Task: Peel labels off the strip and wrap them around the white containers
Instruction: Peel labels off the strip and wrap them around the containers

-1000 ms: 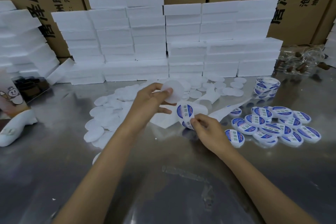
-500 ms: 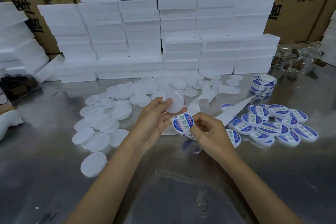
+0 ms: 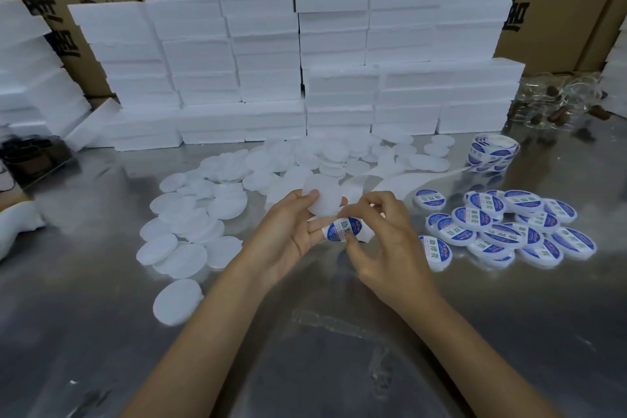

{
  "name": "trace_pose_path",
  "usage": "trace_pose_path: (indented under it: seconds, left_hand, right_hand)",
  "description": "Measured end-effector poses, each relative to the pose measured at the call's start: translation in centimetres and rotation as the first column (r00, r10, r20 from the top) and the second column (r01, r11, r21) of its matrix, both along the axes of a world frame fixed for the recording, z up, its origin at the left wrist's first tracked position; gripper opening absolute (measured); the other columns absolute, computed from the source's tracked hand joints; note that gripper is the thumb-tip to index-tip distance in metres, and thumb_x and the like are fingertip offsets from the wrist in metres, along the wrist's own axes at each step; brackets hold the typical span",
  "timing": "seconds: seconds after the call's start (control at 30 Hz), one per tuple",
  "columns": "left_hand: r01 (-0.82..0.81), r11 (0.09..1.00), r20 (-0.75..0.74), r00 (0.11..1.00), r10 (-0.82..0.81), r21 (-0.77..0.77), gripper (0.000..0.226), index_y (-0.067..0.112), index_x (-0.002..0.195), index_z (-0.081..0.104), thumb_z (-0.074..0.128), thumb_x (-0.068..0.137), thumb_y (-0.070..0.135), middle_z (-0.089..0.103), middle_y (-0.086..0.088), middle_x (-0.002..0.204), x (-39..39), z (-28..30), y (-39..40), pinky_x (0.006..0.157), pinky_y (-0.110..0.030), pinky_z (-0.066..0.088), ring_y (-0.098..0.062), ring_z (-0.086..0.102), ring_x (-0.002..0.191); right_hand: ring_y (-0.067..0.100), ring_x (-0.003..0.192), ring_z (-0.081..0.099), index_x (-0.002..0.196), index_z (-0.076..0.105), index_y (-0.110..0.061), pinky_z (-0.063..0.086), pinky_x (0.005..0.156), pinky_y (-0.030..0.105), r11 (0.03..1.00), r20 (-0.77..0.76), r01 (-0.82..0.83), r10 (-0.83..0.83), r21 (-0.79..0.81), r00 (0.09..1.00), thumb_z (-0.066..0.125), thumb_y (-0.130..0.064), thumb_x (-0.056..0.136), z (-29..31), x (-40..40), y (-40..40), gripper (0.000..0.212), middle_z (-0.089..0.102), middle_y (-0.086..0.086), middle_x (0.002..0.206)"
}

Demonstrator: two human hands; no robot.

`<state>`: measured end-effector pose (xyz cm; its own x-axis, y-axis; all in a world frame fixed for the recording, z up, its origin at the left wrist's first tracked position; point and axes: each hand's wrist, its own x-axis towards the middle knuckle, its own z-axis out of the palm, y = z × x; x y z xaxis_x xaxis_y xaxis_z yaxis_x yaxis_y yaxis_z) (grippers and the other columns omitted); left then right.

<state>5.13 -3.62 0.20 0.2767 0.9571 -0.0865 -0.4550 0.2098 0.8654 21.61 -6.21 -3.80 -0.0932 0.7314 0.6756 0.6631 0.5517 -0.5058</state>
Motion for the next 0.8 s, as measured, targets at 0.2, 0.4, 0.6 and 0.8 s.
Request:
trace_pose_path:
  seconds: [0.2, 0.4, 0.6, 0.8]
  left_hand:
    - [-0.069, 0.997, -0.121, 0.990, 0.071, 0.016, 0.028, 0.002, 0.129, 0.051, 0.046, 0.106, 0.017, 0.070, -0.017, 0.123, 0.3, -0.7, 0.2, 0.095, -0.042, 0.057, -0.032, 0.071, 0.107]
    - [-0.155, 0.988, -0.217, 0.963, 0.157, 0.026, 0.023, 0.010, 0.124, 0.056, 0.051, 0.105, 0.022, 0.071, -0.009, 0.122, 0.5, -1.0, 0.3, 0.097, -0.044, 0.056, -0.024, 0.074, 0.102]
    - [-0.377, 0.823, -0.460, 0.693, 0.555, 0.425, 0.014, 0.039, 0.110, 0.058, 0.057, 0.101, 0.028, 0.072, 0.023, 0.085, 0.5, -0.2, -0.4, 0.060, -0.009, 0.049, 0.007, 0.068, 0.077]
    - [-0.294, 0.745, -0.376, 0.718, 0.586, 0.599, 0.037, 0.039, 0.133, 0.056, 0.053, 0.103, 0.017, 0.069, 0.014, 0.105, 1.1, 0.9, -1.8, 0.069, -0.021, 0.058, -0.008, 0.072, 0.081]
  right_hand:
    - [0.009, 0.097, 0.051, 0.096, 0.061, -0.019, 0.043, 0.079, 0.018, 0.998, -0.121, -0.040, 0.046, 0.058, 0.992, 0.067, -0.010, 0.080, 0.9, -0.6, -0.7, 0.019, 0.052, -0.010, 0.103]
    - [0.016, 0.090, 0.058, 0.098, 0.054, -0.016, 0.048, 0.081, 0.026, 0.994, -0.394, -0.096, 0.106, 0.044, 0.913, 0.063, 0.001, 0.081, 2.1, -0.7, -1.3, 0.026, 0.062, -0.002, 0.096]
    - [0.009, 0.082, 0.061, 0.094, 0.052, -0.035, 0.047, 0.073, 0.013, 0.990, -0.587, -0.134, 0.079, -0.051, 0.806, 0.067, 0.003, 0.083, 2.8, -0.4, -1.2, 0.042, 0.063, -0.021, 0.092]
    - [0.007, 0.074, 0.065, 0.095, 0.059, -0.021, 0.049, 0.067, 0.015, 0.946, -0.775, -0.294, 0.082, -0.138, 0.626, 0.070, 0.003, 0.085, 3.4, -0.3, -1.1, 0.029, 0.070, -0.013, 0.085]
